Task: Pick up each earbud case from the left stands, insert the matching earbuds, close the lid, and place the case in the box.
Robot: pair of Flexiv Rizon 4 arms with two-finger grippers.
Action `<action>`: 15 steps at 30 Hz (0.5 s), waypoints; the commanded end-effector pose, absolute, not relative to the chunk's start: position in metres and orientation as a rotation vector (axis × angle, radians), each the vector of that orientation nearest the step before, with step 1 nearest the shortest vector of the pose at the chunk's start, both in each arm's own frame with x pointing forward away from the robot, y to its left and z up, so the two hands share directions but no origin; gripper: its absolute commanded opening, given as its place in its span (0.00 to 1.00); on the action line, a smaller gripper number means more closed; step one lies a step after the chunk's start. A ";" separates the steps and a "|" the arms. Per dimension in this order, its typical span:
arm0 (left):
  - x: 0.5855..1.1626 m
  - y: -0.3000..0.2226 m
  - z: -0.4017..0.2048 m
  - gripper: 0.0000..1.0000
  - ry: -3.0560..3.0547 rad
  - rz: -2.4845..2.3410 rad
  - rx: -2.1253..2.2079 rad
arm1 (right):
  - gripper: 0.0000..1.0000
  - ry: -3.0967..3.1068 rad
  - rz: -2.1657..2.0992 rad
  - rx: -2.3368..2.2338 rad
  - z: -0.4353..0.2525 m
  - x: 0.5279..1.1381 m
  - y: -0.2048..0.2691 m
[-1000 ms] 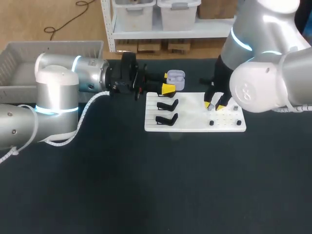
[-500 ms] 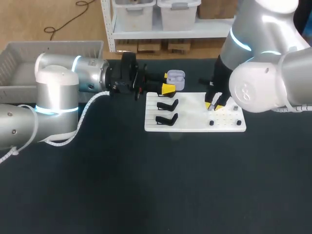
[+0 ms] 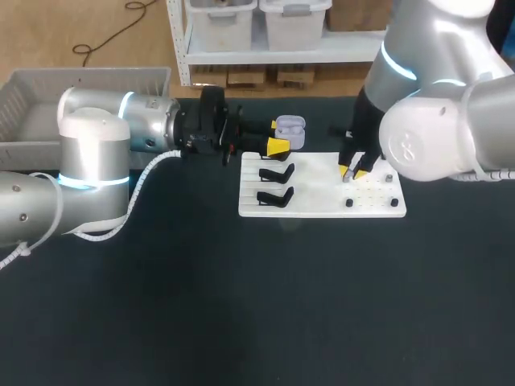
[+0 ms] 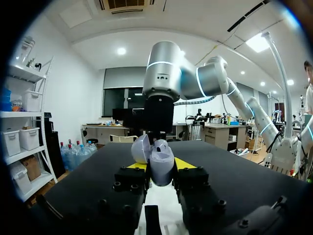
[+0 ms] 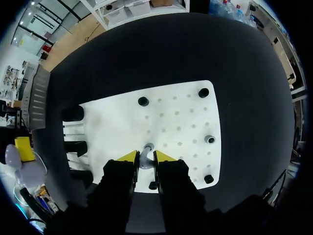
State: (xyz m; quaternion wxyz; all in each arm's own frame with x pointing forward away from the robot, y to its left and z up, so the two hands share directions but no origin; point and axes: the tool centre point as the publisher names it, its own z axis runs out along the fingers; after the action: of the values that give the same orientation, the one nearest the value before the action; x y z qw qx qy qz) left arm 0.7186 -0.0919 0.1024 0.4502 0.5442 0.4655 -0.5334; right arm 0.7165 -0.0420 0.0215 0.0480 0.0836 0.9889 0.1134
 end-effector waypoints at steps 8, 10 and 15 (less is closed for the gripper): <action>0.719 -0.092 0.102 0.00 1.152 -1.318 1.346 | 0.00 3.036 0.434 0.283 0.085 0.716 -0.063; 0.719 -0.092 0.102 0.00 1.152 -1.318 1.346 | 0.00 3.050 0.455 0.259 0.101 0.719 -0.066; 0.719 -0.092 0.102 0.00 1.152 -1.318 1.346 | 0.00 3.101 0.511 0.105 0.148 0.724 -0.066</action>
State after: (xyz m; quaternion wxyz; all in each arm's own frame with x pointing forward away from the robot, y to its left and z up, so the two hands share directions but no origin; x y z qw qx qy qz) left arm 0.7186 -0.0919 0.1024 0.4502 0.5442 0.4655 -0.5333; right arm 0.7197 -0.0605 0.1148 0.0352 0.0498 0.9853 0.1598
